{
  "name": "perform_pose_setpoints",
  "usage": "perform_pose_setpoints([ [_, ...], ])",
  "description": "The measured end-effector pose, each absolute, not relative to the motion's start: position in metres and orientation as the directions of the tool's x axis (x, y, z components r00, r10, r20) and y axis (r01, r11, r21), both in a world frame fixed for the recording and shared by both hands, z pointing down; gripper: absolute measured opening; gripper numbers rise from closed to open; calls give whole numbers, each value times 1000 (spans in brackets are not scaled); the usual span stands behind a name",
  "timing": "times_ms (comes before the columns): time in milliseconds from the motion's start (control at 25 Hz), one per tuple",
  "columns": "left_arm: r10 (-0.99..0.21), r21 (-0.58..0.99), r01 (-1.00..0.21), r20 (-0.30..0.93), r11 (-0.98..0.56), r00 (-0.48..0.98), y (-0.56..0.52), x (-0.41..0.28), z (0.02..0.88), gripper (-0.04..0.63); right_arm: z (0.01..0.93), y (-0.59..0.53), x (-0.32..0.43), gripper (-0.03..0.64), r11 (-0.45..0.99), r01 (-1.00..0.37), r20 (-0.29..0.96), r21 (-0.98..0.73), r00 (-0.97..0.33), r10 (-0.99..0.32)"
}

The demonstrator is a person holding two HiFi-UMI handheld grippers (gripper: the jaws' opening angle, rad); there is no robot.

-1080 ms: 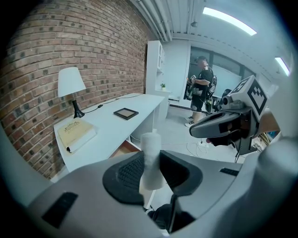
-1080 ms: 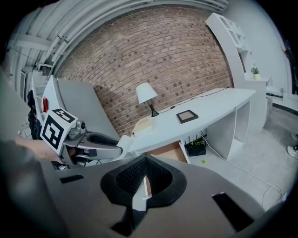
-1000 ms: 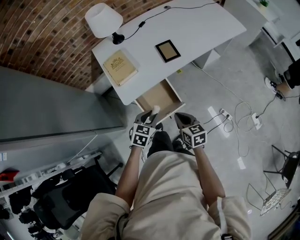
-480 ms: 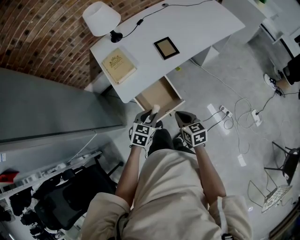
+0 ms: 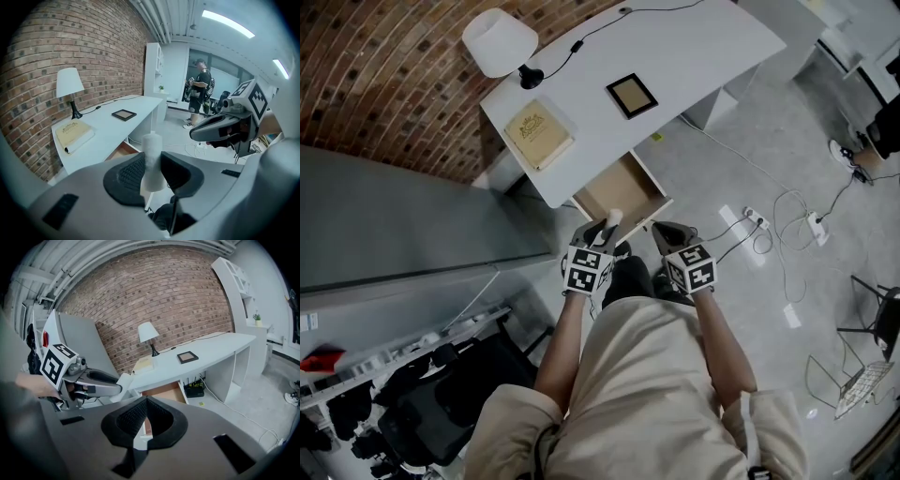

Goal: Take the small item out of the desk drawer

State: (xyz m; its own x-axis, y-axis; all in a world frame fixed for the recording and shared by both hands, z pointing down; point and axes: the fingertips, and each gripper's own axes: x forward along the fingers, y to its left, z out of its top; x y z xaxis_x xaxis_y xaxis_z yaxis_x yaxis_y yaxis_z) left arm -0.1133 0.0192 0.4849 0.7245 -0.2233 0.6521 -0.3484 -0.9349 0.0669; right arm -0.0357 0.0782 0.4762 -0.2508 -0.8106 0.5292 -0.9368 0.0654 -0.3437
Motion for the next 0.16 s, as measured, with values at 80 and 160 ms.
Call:
perform_pose_setpoints([
  [80,-221,63,-343,653,-937,724,19,-112,485,117,476,78,-34,23,64,-939,528,-338,-245,-813],
  [160,-216,62,-336,655,-940,724,21,-111,485,117,475,80,-32,23,61,-941,527,-334,-239,-815],
])
